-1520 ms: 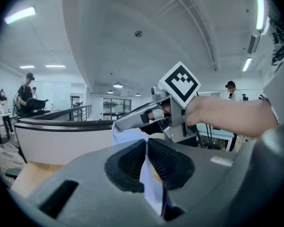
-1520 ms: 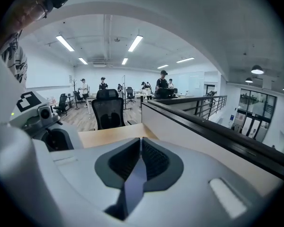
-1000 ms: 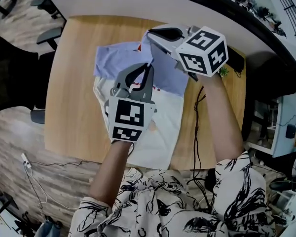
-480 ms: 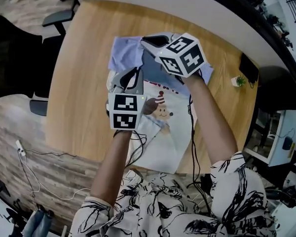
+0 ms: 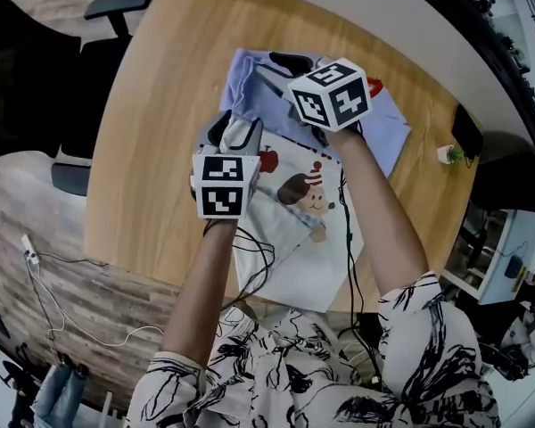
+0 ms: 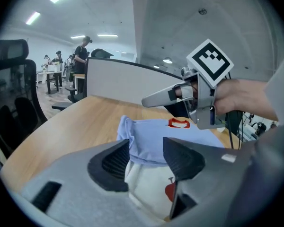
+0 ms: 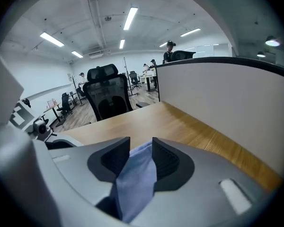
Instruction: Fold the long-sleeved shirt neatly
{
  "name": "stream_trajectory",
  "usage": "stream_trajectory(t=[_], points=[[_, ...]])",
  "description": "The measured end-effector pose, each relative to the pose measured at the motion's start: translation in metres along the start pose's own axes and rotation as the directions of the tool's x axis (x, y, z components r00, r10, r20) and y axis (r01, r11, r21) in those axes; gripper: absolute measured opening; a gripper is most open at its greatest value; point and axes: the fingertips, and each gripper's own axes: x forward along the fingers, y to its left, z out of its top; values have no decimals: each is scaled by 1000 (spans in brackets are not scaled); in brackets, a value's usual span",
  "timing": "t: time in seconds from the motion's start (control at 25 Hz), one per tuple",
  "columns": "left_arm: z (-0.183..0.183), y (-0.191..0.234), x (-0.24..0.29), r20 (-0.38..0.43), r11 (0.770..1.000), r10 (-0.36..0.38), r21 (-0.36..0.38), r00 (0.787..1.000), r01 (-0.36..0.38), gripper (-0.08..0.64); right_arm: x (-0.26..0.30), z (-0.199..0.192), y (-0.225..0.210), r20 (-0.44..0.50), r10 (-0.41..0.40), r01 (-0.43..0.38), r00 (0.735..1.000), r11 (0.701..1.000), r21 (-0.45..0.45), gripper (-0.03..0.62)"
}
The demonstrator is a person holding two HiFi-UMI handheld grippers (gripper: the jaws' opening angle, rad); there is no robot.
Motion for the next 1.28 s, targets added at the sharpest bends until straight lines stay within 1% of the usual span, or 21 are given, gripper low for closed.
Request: stream_trajectory(t=[0.04,0.08,0.2,0.28,0.36,0.48,0.64,0.72,0.84,0.92,1.0,1.12,1.2,1.28], points=[[-1,2,-2,1,1000,-3,5,1000,3,235,1,1,2,8,2,-2,1000,1000,6,176],[-1,4,-5,0,1000,-11,16,1000,11,244,1,1,3,11,-1,1,1000,1000,10,189],[-1,2,-16,-10,996,-57,74,998,57,261,-8,1,7,31,-36,35,999,999,37,195],[1,-6,-28,-16,985,-103,135,995,104,267,-25,3,11,64,-74,70,995,995,66,196],[3,-16,-44,-25,968,-151,198,988,153,273,-46,5,19,102,-115,106,988,991,84,199],[-2,-41,-72,-50,930,-228,285,972,233,278,-87,-1,38,157,-173,157,972,981,112,209],[-23,-83,-105,-109,862,-319,380,942,336,279,-148,-26,65,208,-244,213,947,964,158,209],[-40,-105,-117,-149,825,-357,414,922,386,279,-179,-43,77,227,-287,249,931,951,181,209],[-73,-144,-129,-218,770,-401,447,890,456,275,-224,-78,94,242,-367,316,898,922,223,209],[-98,-170,-132,-263,741,-415,459,871,491,268,-252,-104,107,244,-415,357,877,901,248,210],[-123,-190,-127,-303,721,-405,474,863,505,262,-278,-132,121,245,-454,389,857,880,271,212],[-156,-210,-116,-360,698,-387,487,849,525,258,-309,-178,143,224,-511,437,830,845,309,213],[-173,-218,-109,-390,682,-375,498,841,536,245,-320,-209,157,194,-533,457,824,826,330,218],[-186,-224,-101,-413,668,-356,515,838,538,233,-324,-238,169,162,-535,460,829,818,346,224]])
